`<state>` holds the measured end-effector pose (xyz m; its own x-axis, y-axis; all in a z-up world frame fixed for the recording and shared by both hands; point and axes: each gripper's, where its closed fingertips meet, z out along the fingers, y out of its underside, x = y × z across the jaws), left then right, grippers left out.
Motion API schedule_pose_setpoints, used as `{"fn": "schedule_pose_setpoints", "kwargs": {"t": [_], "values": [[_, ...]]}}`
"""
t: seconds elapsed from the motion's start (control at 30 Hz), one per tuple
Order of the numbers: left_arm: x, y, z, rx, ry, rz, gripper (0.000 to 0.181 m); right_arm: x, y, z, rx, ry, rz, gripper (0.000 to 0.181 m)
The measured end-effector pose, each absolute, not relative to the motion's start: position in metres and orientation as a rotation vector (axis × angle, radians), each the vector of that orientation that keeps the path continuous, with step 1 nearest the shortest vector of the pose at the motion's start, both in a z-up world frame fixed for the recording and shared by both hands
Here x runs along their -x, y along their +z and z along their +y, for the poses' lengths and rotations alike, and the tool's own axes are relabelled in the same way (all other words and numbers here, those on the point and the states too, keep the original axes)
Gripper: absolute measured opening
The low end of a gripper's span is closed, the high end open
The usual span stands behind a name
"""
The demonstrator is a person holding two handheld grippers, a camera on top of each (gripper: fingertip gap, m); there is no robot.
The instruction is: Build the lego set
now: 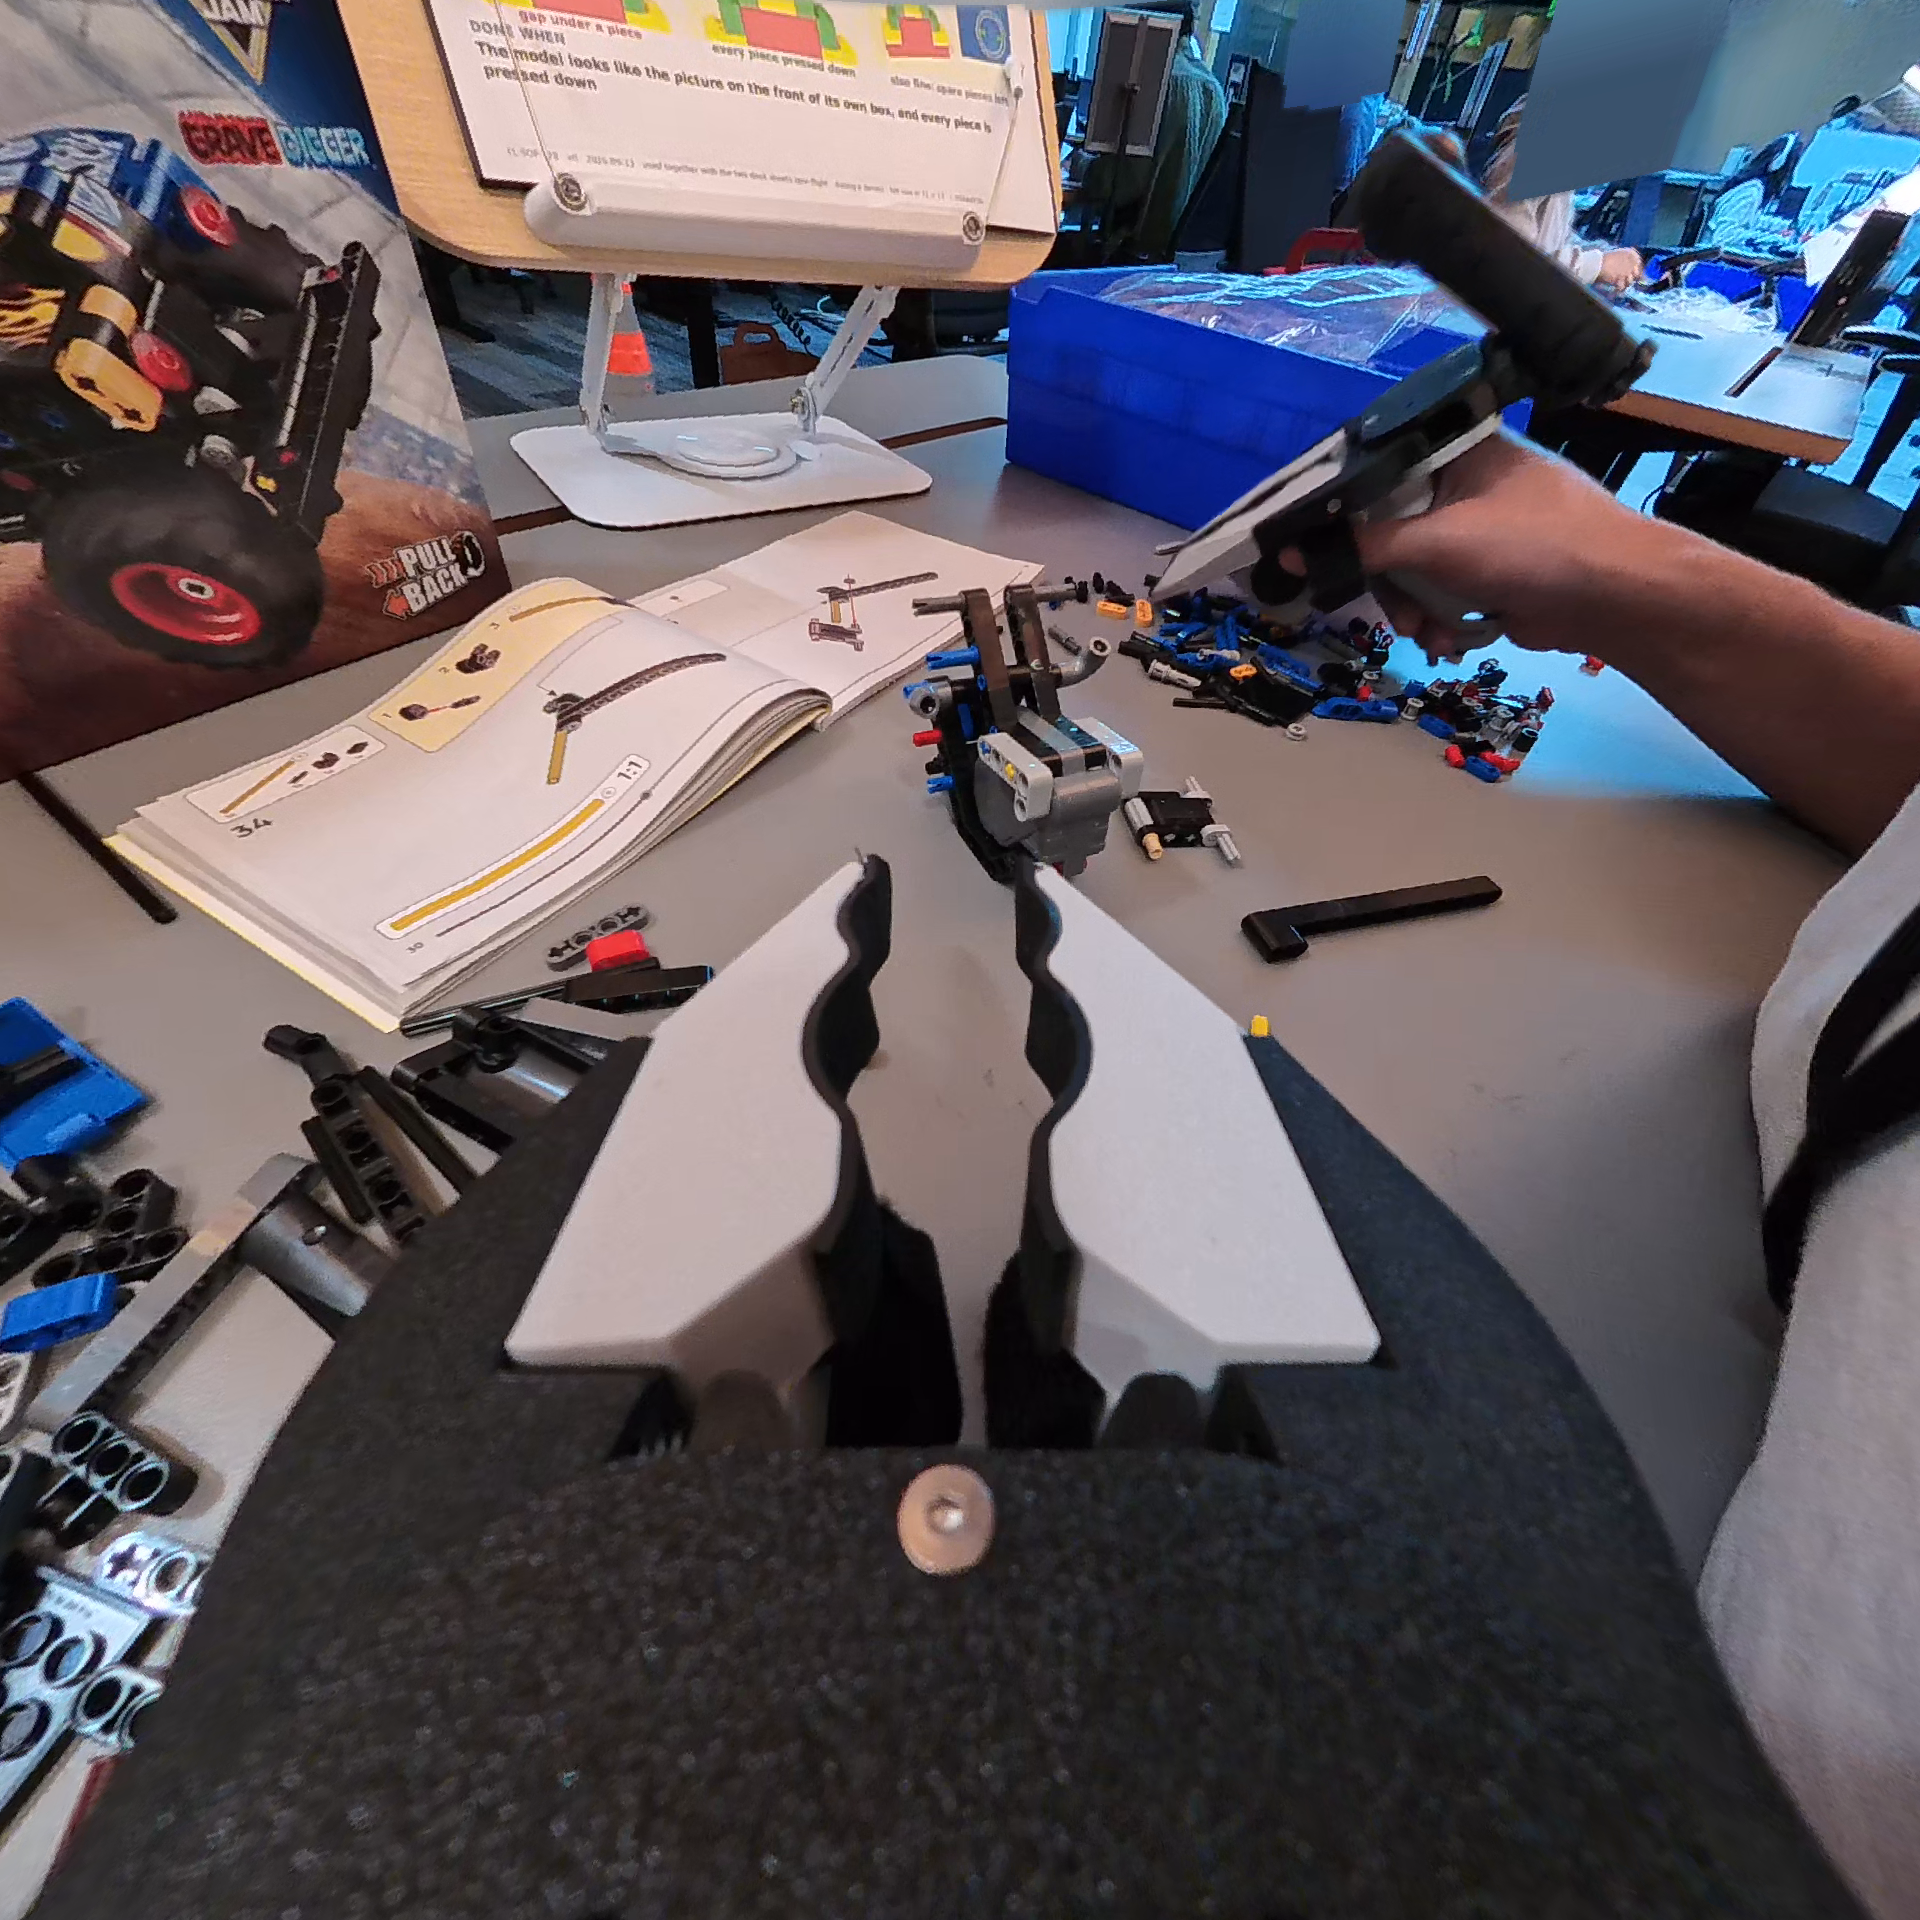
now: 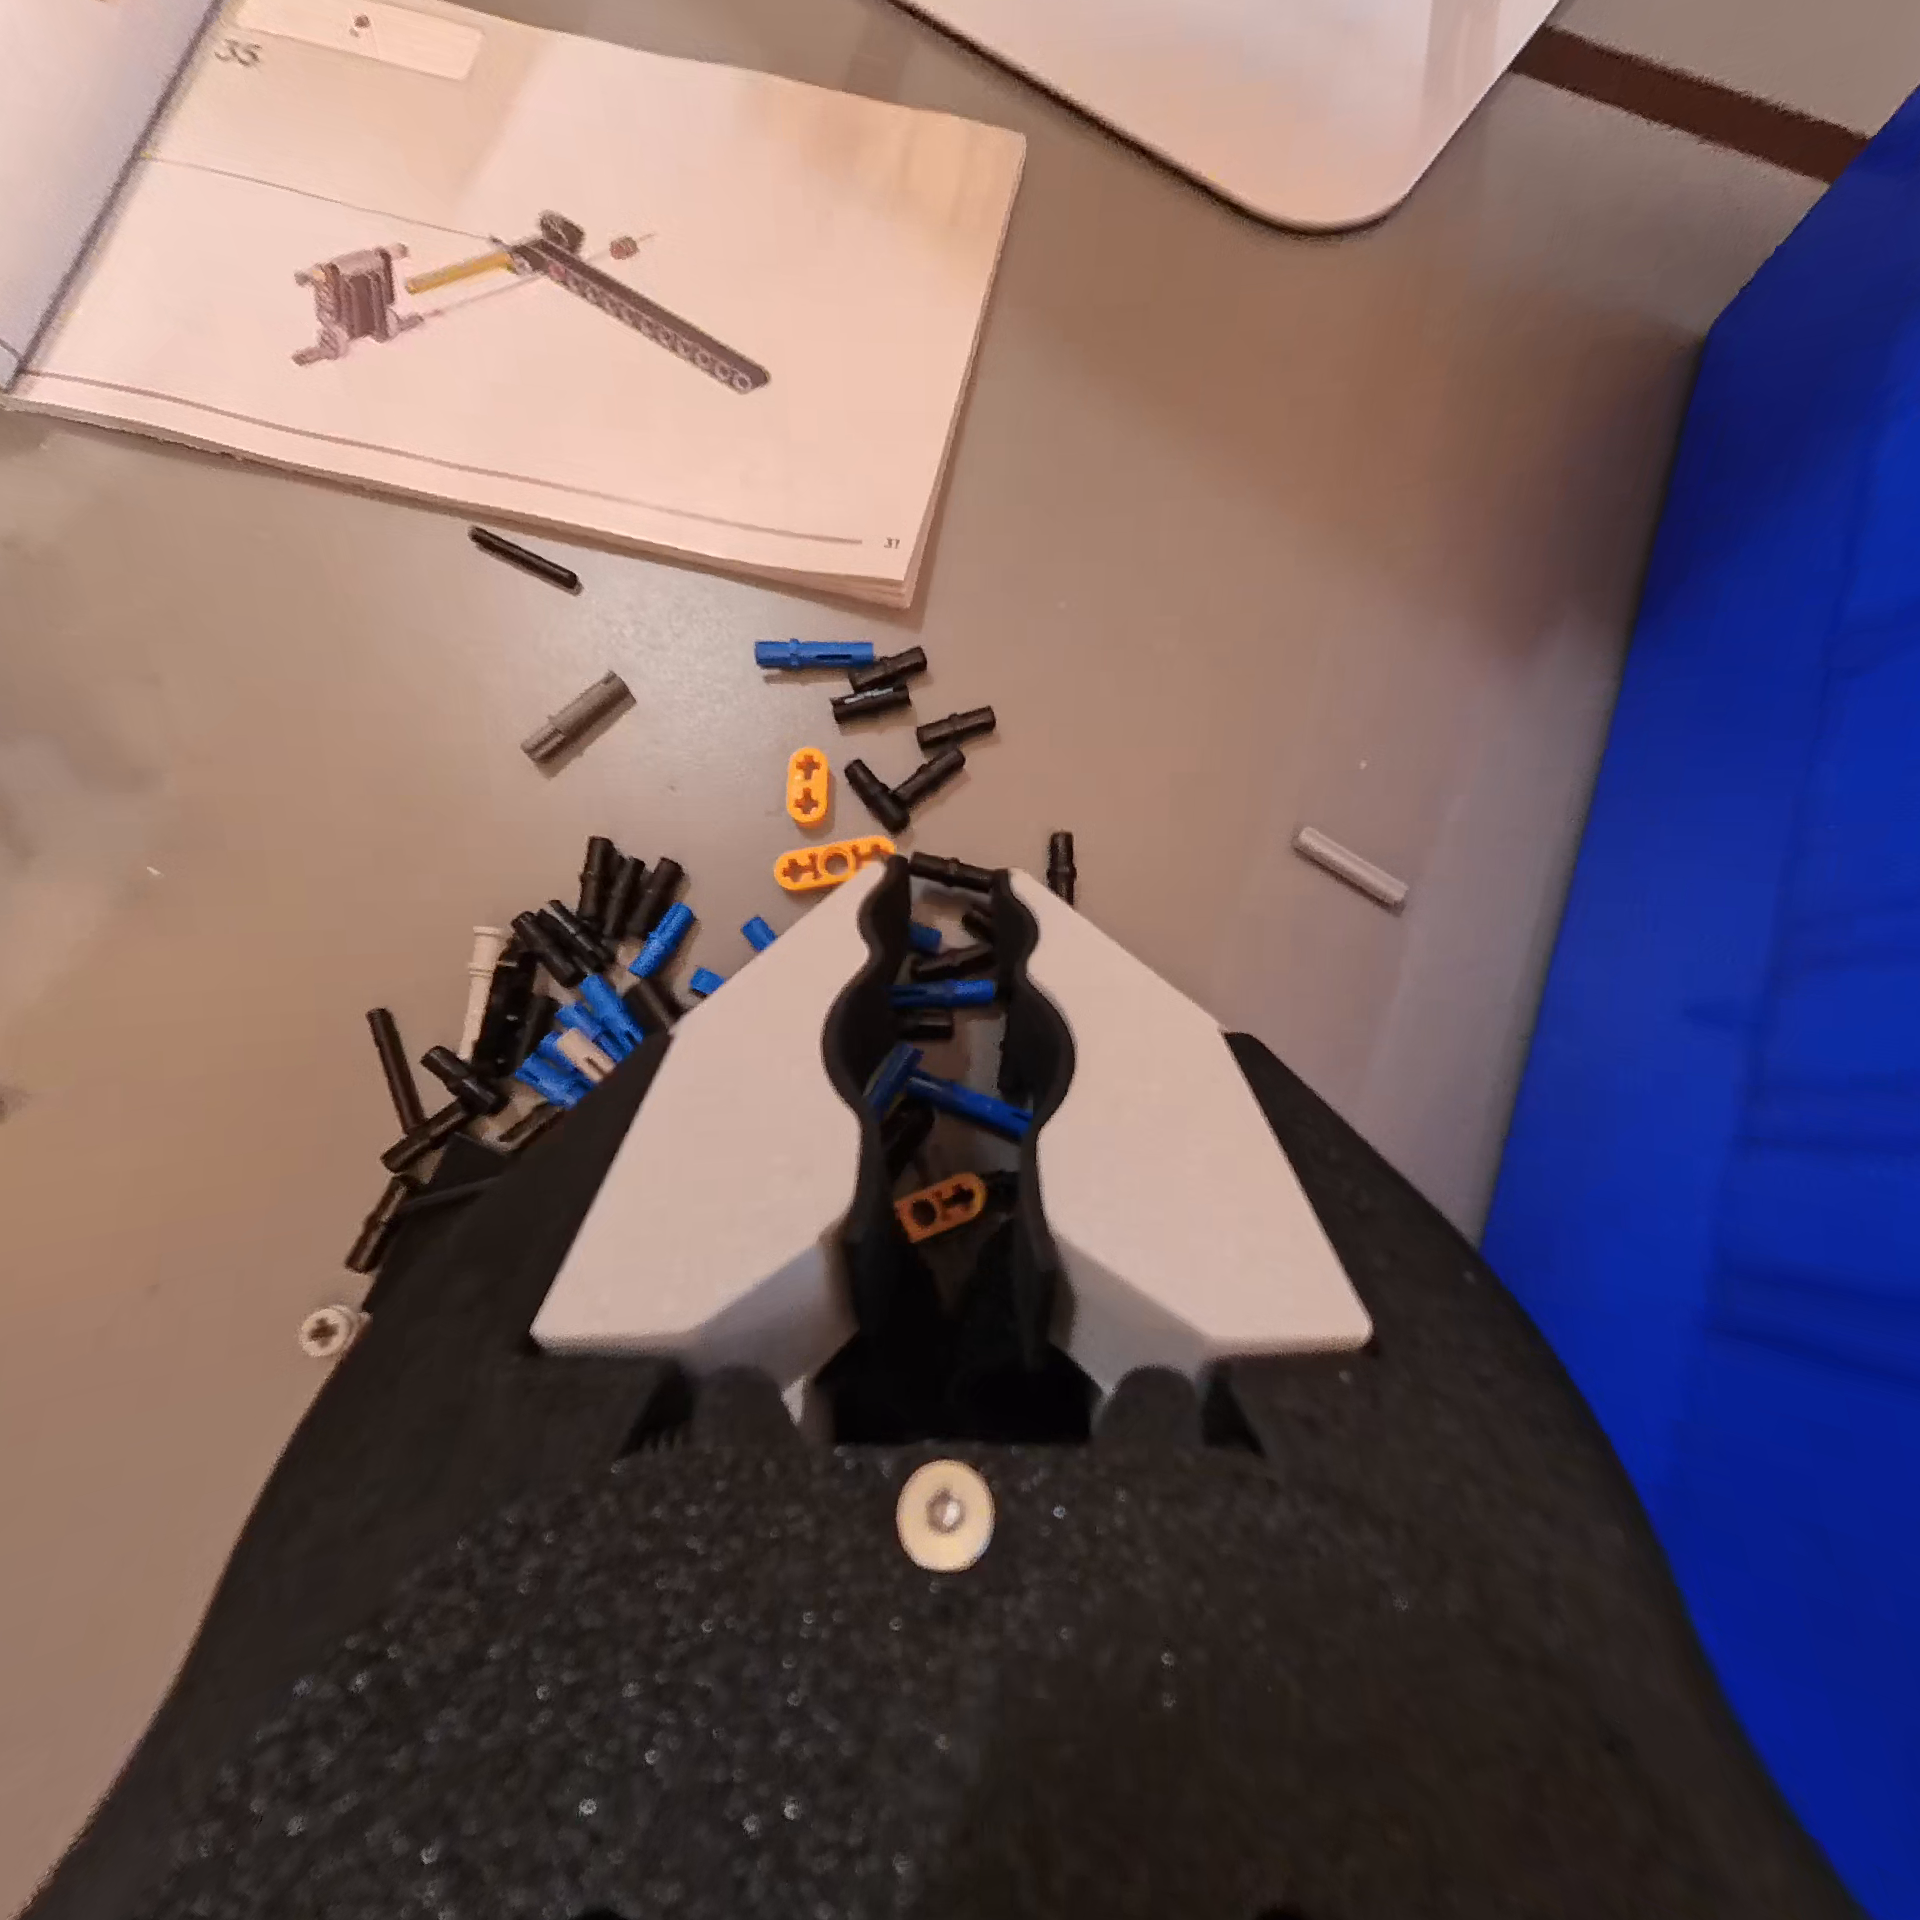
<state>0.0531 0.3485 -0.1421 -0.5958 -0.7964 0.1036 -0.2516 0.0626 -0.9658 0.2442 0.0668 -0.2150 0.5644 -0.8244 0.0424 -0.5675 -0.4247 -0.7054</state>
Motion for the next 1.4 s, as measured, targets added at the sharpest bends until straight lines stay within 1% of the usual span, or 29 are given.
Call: {"fn": "schedule_pose_setpoints", "kwargs": {"t": [0.13, 0.27, 0.4, 0.47, 0.53, 0.63, 0.87, 1.13, 1.23, 1.4], "values": [[-0.053, -0.141, 0.349, 1.035, -1.558, 1.875, 0.022, -0.231, -0.177, 0.087, 2.060, -0.490, 0.967, 0.015], [-0.053, -0.141, 0.349, 1.031, -1.555, 1.876, 0.022, -0.168, -0.139, 0.150, 2.036, -0.274, 0.589, 0.015], [-0.052, -0.142, 0.347, 1.030, -1.553, 1.888, 0.022, -0.089, -0.147, 0.211, 2.077, -0.025, 0.302, 0.015], [-0.053, -0.142, 0.347, 1.029, -1.554, 1.889, 0.022, -0.055, -0.162, 0.233, 2.111, 0.108, 0.218, 0.015], [-0.053, -0.142, 0.347, 1.028, -1.552, 1.889, 0.022, -0.036, -0.184, 0.245, 2.196, 0.141, 0.164, 0.015], [-0.052, -0.143, 0.346, 1.021, -1.542, 1.896, 0.022, -0.025, -0.204, 0.253, 2.285, 0.095, 0.086, 0.015], [-0.051, -0.145, 0.343, 0.987, -1.504, 1.910, 0.022, -0.029, -0.219, 0.250, 2.372, 0.008, 0.080, 0.015], [-0.051, -0.147, 0.342, 0.993, -1.495, 1.929, 0.022, -0.030, -0.220, 0.250, 2.358, -0.073, 0.082, 0.015], [-0.051, -0.147, 0.342, 0.990, -1.493, 1.927, 0.022, -0.029, -0.219, 0.249, 2.345, -0.111, 0.078, 0.021], [-0.051, -0.146, 0.342, 0.980, -1.491, 1.921, 0.022, -0.027, -0.187, 0.246, 2.168, -0.079, 0.167, 0.025]]}}
